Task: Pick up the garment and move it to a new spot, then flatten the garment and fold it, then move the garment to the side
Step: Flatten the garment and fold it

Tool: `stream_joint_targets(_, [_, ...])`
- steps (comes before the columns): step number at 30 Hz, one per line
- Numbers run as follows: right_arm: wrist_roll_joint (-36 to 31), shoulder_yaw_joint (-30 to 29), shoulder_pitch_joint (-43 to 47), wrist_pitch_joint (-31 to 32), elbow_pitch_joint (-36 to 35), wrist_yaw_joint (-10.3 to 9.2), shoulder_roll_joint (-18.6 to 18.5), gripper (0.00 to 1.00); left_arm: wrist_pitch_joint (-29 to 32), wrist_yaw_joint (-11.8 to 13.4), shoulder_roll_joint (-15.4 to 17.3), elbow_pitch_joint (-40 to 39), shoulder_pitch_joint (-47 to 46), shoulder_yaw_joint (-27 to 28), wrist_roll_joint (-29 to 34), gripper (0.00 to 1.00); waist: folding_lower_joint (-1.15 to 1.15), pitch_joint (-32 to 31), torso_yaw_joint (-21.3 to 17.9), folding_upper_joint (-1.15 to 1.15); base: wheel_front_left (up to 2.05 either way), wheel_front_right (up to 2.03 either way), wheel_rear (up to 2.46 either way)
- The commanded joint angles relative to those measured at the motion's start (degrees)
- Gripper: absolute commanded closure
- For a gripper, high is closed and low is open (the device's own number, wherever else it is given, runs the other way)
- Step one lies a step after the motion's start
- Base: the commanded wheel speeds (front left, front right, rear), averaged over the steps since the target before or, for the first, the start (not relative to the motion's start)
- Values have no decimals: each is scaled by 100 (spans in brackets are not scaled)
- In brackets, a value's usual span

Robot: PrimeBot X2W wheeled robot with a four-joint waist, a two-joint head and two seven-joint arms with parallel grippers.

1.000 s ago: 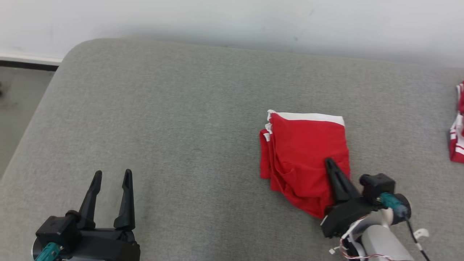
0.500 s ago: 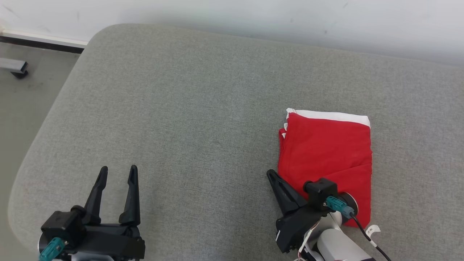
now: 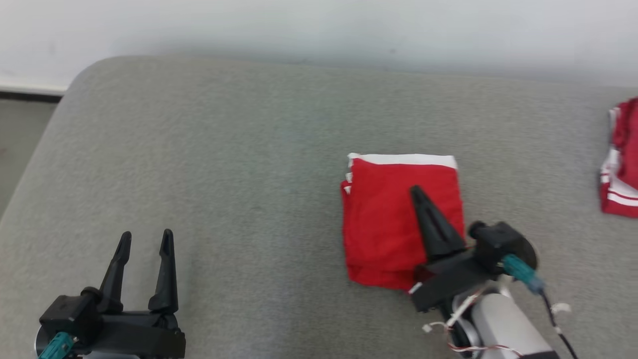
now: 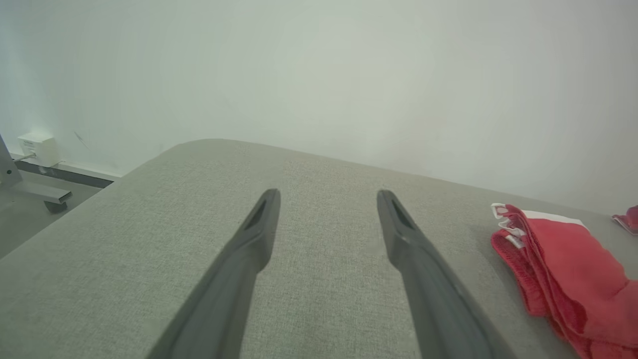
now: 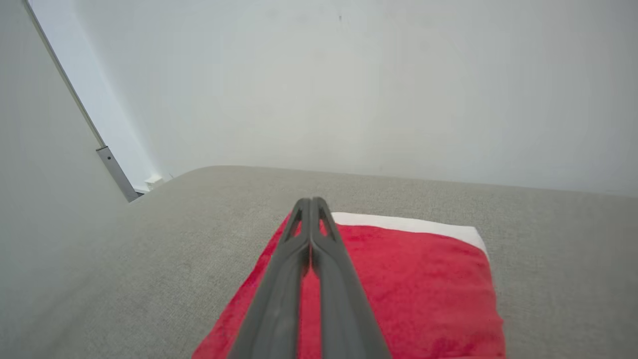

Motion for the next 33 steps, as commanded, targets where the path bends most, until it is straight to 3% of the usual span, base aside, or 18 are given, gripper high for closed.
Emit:
stream_joint_targets(1, [-153,-232,229,-23,-220,-15,-66,100,1,8,38,-30,78,46,72,0,0,-190,-419,0,0,0,0])
stream_joint_targets(11, [-464,-960,1153,-21,-966,-15,-290,98,1,8,170,50,347,50,255,0,0,-548,-954,0,0,0,0])
stream_joint_targets(12, [-479,-1004,1260,-17,-1019,-15,-305,63,1,8,180,69,405,43,276,0,0,-595,-986,0,0,0,0])
stream_joint_targets(13, [-494,-1038,1358,-16,-1070,-15,-317,51,1,8,189,95,462,37,308,0,0,-655,-1015,0,0,0,0])
stream_joint_targets(14, [-489,-1084,1450,-16,-1134,-15,-324,0,1,8,188,109,500,36,328,0,0,-704,-1041,0,0,0,0])
stream_joint_targets(33, [-450,-1542,2777,-14,-1639,-15,-247,0,1,8,111,87,1164,78,588,0,0,-1174,-937,0,0,0,0])
